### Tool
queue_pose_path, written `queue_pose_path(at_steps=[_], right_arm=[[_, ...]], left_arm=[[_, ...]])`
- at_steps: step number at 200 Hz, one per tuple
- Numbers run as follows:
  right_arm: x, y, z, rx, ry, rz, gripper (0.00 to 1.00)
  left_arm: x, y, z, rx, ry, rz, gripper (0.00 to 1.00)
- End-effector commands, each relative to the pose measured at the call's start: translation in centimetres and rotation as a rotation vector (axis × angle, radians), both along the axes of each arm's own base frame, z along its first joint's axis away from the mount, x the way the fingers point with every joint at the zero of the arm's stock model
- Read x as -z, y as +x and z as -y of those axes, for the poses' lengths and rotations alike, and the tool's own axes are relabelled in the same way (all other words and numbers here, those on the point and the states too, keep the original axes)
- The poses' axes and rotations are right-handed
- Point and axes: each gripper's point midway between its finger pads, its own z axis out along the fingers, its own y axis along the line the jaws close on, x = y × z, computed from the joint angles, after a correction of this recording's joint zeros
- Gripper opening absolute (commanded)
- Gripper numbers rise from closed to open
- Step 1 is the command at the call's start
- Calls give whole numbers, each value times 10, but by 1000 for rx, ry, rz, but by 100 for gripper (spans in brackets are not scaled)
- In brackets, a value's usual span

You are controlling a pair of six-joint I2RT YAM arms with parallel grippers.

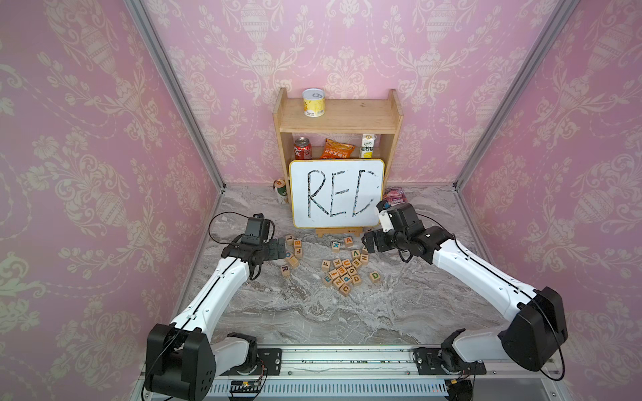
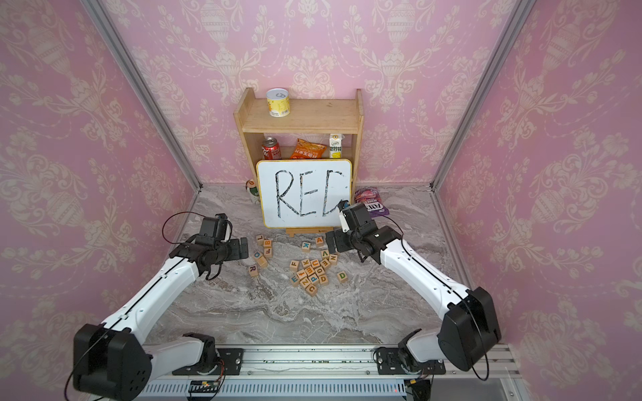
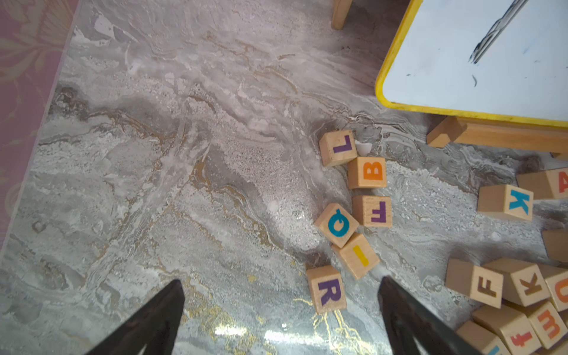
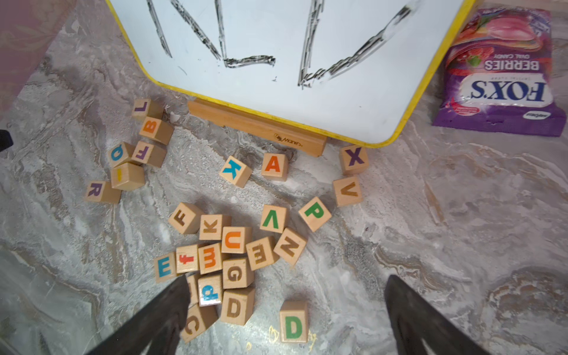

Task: Assemble the uppercase word "red" with letter blocks
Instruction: Pick up the letter block from the center of the board.

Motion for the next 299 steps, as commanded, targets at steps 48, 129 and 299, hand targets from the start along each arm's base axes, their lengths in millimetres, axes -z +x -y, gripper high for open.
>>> queue_pose_path(at_steps=[48,129,299], right_arm=[[-38,-34,-56,-104,33,-51,100],[-50,-93,-105,-197,27,-94,100],[-48,-127,-113,-271,-15,-111,100]], left_arm=[[-2,-54,7,-53,-87,-226,99],[15,-66,11,-137,-133,-361,96],[71,-20,47,-112,-235,-466,68]])
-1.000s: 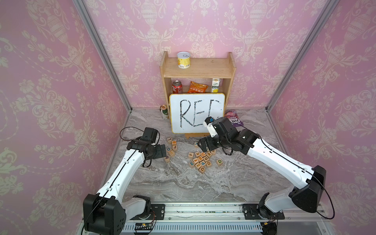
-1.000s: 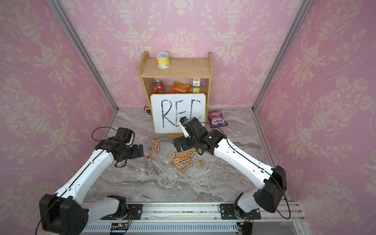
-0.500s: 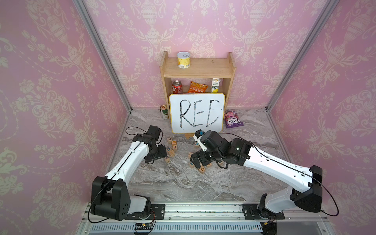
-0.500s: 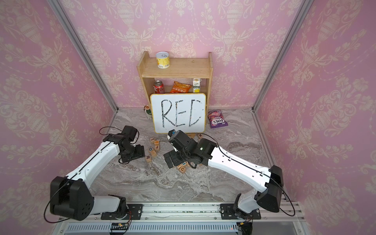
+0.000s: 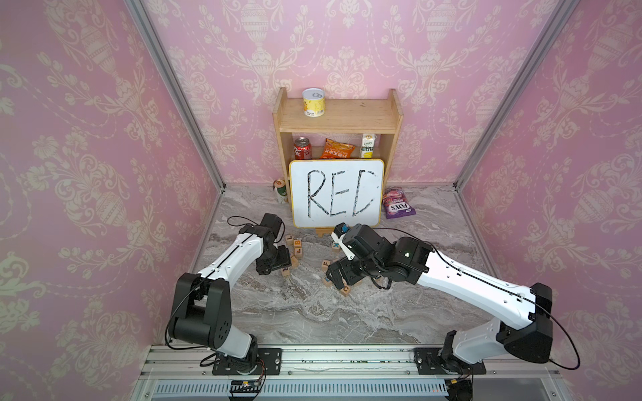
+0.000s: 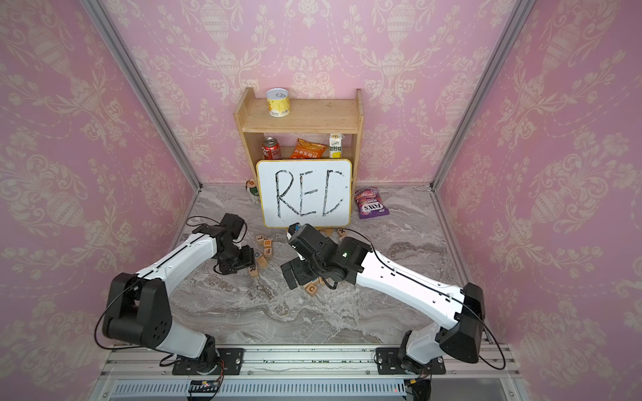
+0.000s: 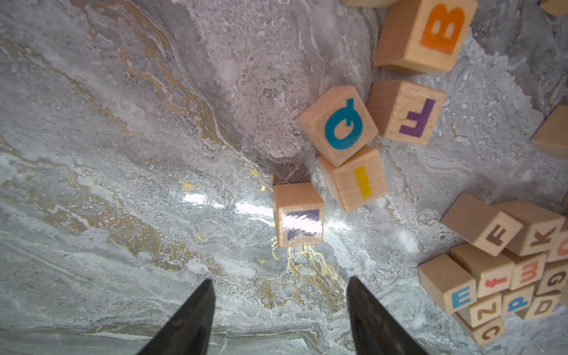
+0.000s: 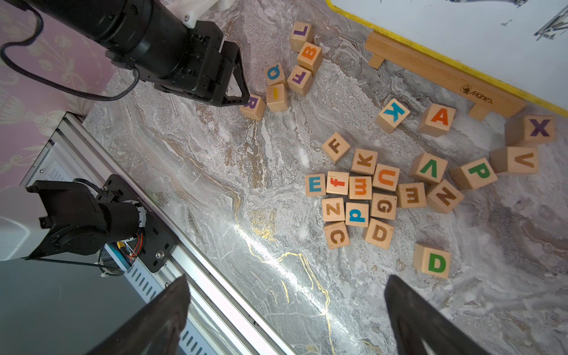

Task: Assemble the uppercase word "red" with letter blocks
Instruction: Pick up the letter block from the center of the board.

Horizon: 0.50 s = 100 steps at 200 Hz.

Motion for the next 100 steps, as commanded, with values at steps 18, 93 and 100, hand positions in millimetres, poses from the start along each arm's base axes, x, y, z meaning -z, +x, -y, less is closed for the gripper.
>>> queue_pose_path(at_steps=[18,93,100], right_arm=[[-5,-2,4,-9,-16,9,100],[-5,-3,6,-14,-19,12,100],[-5,-3,6,-14,-20,12,100]], left_arm=[[7,15,8,-22,-23,5,63],[26,26,7,-20,3,-20,53],[27,27,8,-20,3,-21,53]])
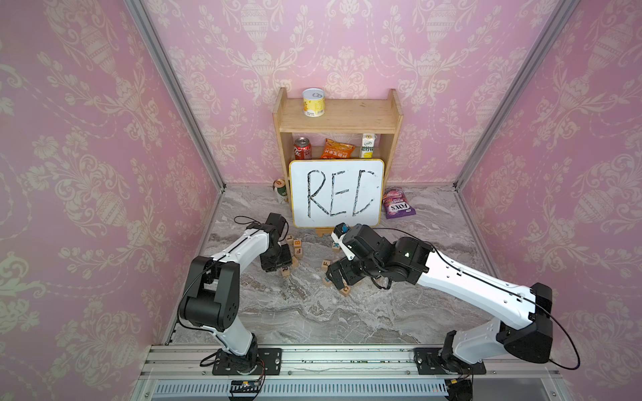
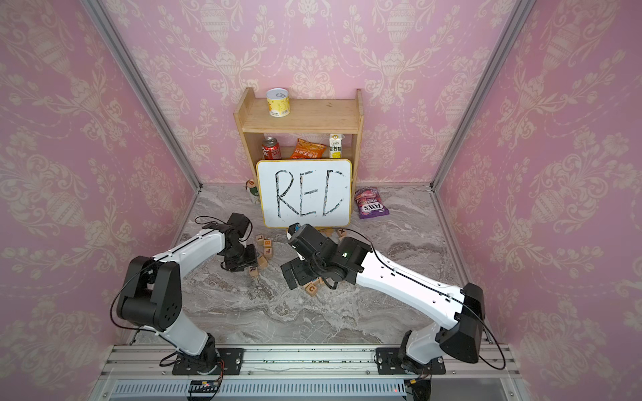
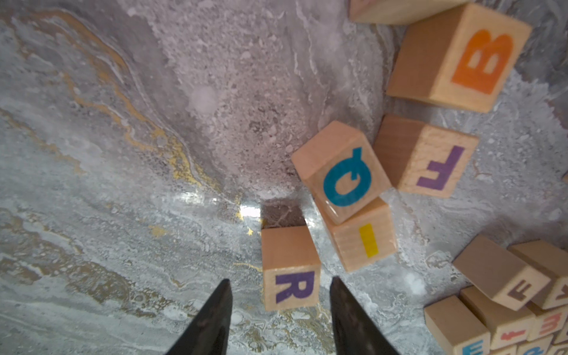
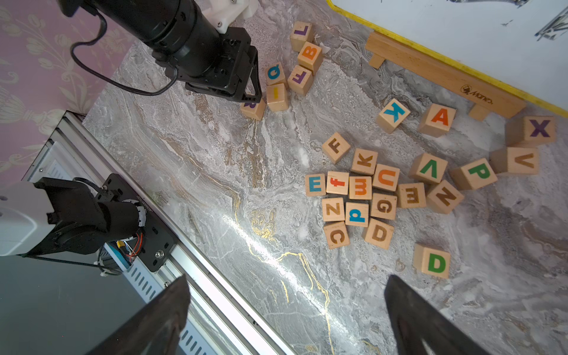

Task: Assemble the uppercase word "red" with letter blocks
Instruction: Pick up the letter block from the center of the board.

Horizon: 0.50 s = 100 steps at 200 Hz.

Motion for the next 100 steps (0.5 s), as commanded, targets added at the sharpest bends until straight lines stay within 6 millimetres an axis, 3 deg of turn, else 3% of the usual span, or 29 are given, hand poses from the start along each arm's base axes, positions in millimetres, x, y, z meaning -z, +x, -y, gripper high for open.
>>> queue_pose_path(at_steps=[1,41,100], right_arm=[[-5,-2,6,-12,-19,12,100],[-7,-2,5,-15,-16,17,100],[-4,0,-5,-51,3,26,100]], left_arm=[[1,8,3,-7,5,8,53],[10,7,3,-10,5,-11,51],[12,-9,-3,-87,21,-27,30]])
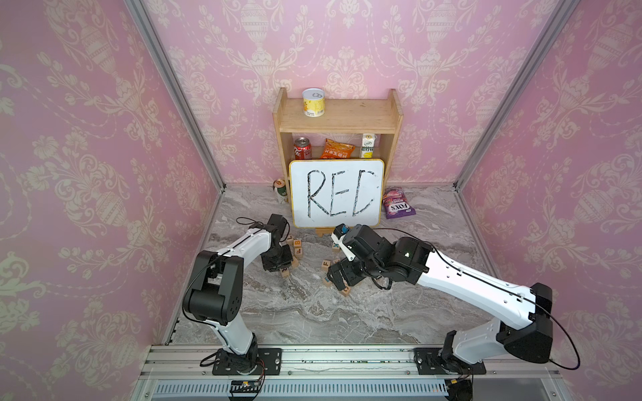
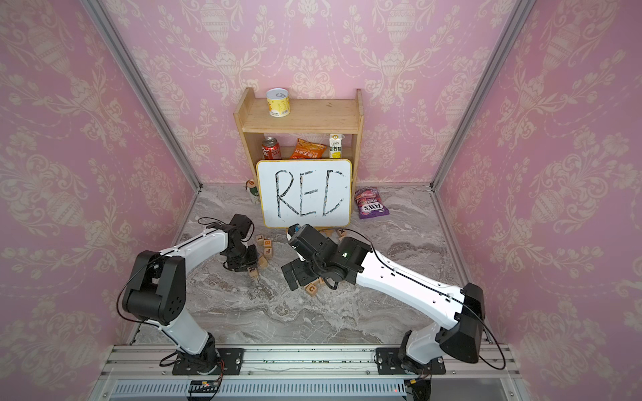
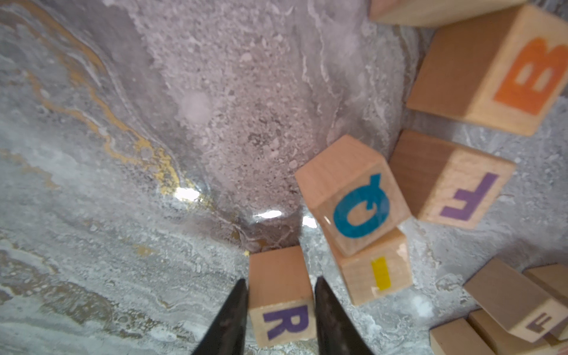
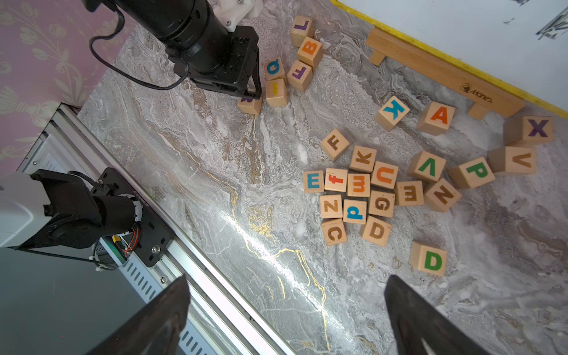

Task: Assemble the uppercase word "red" with letter blocks
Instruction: Pick up the letter block from the center of the board, then place the letter block at the center of the board.

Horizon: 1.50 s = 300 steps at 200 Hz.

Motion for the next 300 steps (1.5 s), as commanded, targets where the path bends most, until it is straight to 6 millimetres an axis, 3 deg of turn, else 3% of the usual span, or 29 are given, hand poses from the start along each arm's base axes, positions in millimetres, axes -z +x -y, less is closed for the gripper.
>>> queue_pose_path(at_steps=[1,54,122,202,263,269,300], right_arm=[[-6,2,-7,-31,20,25,100],[1,1,-13,-60,25,14,100],[12,-7,-15,-116,34,-4,100],[29,-24,0,-157,29,-25,100],[29,-33,12,-146,66,-24,100],[42,-37,17,-144,45,-44,100],[44,-42,24,-135,57,-50,100]], left_arm=[[0,-12,-3,-55,21,-9,30],[-8,-23,-5,-161,18,8,21],[-19,-35,0,-337,2,36,22],[-18,-61,16,-595,-70,53,22],[-10,-80,32,-734,-111,33,20],[-10,-81,34,-746,-116,31,20],[-12,-88,46,-799,-123,37,19]])
